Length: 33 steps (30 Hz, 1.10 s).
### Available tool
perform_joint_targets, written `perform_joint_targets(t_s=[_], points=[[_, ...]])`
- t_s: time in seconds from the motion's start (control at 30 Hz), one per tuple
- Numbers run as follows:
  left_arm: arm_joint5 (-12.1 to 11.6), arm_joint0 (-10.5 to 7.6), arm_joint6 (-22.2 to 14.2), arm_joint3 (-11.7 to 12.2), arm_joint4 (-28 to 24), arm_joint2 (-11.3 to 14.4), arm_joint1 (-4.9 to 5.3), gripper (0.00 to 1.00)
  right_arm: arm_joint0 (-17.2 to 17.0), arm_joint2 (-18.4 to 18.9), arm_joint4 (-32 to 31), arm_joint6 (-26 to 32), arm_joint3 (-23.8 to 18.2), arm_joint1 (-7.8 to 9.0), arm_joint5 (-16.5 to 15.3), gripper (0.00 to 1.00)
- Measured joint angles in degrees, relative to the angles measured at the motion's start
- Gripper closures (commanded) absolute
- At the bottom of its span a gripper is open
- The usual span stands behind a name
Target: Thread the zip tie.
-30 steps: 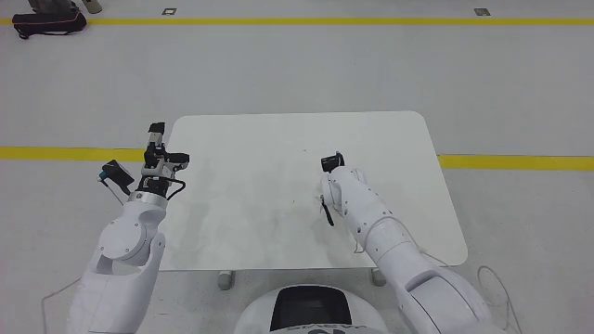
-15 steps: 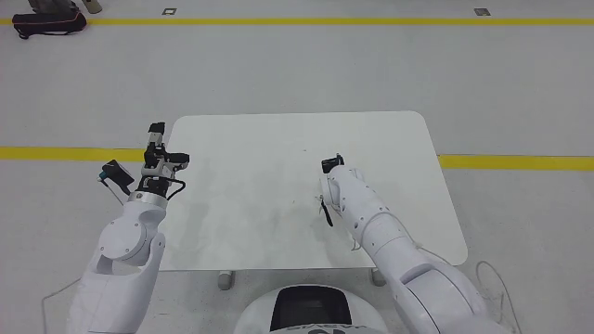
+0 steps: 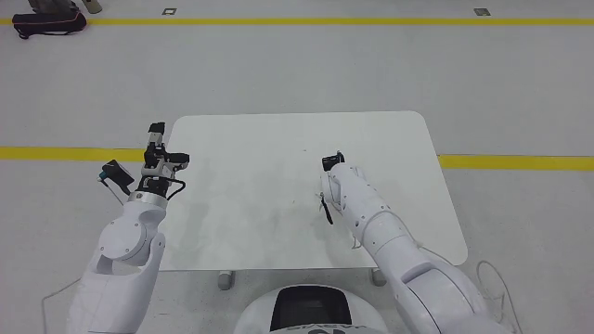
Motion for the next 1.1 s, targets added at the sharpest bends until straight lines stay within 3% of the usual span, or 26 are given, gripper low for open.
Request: perform_joint_targets(t_s=[0.23,0.47,0.7,1.1], points=[[0.00,0.00,0.00,0.00,0.00,0.00,0.00,0.00,-1.96,-1.47,0.00,2.66,-4.53,1.07,0.00,1.00],[0.00,0.00,0.00,0.00,0.00,0.00,0.00,0.00,-2.88,-2.28,0.00,3.98,-6.48,1.92,0.00,0.95],[0.00,0.00,0.00,0.00,0.00,0.00,0.00,0.00,-3.09,-2.42,0.00,4.28,-7.04,2.15,0.00,1.00],[0.00,0.00,0.00,0.00,0.00,0.00,0.00,0.00,-2.09,-2.18,0.00,4.33,-5.28,2.11,0.00,0.95]])
